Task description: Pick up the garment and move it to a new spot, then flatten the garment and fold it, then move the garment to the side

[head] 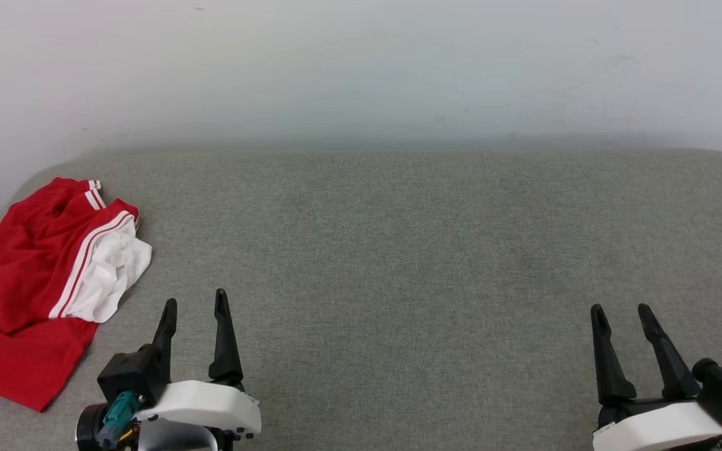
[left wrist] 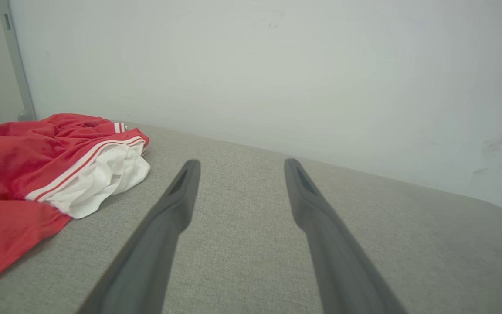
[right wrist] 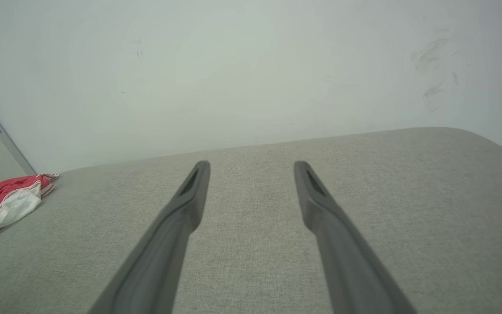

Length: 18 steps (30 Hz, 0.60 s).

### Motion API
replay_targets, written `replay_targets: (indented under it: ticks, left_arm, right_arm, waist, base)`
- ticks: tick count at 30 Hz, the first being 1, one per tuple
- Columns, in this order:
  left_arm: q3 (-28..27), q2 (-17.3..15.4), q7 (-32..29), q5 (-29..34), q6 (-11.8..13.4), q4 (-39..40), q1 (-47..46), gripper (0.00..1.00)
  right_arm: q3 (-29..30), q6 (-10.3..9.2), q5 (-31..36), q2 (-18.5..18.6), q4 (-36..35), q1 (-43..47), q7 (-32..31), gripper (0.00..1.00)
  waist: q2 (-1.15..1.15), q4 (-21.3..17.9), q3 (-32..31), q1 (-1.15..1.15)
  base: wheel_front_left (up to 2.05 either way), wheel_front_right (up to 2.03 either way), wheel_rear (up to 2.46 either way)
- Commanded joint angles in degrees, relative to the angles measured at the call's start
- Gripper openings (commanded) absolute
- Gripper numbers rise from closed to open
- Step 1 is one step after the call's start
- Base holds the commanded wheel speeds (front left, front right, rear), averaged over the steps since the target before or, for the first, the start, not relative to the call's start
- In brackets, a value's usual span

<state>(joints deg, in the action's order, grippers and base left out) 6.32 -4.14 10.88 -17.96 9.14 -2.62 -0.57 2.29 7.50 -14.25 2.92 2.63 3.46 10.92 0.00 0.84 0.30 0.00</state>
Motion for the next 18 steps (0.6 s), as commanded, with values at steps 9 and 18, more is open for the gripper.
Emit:
replay_targets:
  ticks: [9, 18]
  left_arm:
    - [1.0, -0.2, 1.6, 5.2, 0.0, 1.4, 0.4, 1.00]
    - [0.9, 0.2, 2.7, 8.8, -1.4, 2.0, 1.2, 1.00]
  right_arm:
    - [0.2, -0.01, 4.5, -0.1, -1.8, 0.7, 1.5, 1.00]
    - [0.2, -0.02, 6.1, -0.1, -3.2, 1.1, 2.7, 1.00]
  waist:
    - [0.00, 0.1, 0.1, 0.00]
    - [0.00, 0.3, -0.1, 0.00]
  base:
    - [0.00, 0.00, 0.00]
    - [0.00, 0.00, 0.00]
